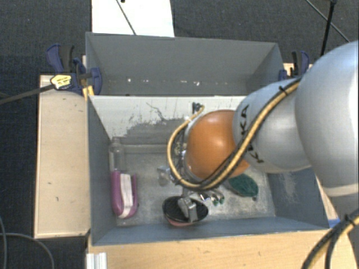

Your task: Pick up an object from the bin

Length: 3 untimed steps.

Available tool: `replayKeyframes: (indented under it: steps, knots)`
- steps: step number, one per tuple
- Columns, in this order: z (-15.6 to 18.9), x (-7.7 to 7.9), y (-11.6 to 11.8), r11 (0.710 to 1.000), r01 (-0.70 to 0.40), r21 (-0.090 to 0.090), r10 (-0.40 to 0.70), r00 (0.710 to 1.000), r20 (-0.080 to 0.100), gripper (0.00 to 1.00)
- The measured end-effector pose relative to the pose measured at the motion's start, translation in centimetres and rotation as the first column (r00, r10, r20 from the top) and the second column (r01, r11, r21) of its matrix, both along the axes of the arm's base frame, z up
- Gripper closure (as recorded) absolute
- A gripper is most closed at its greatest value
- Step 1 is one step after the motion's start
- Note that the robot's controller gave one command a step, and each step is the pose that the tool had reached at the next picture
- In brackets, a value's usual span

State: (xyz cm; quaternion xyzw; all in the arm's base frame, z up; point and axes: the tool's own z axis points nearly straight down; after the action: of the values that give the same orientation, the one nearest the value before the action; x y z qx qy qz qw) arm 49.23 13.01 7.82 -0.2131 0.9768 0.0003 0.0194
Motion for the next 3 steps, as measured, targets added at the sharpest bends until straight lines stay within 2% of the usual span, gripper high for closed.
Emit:
replayKeyframes:
  steps: [1, 2, 3]
  knots:
    - [-0.2, -0.8, -0.3, 0.962, -0.275, -0.007, 0.275, 0.961, -0.012, 0.00]
    - [-0.2, -1.1, -0.2, 0.963, -0.268, -0.005, 0.268, 0.963, -0.022, 1.00]
    - [3.3, 0.5, -3.7, 0.999, -0.040, -0.008, 0.040, 0.999, -0.032, 1.00]
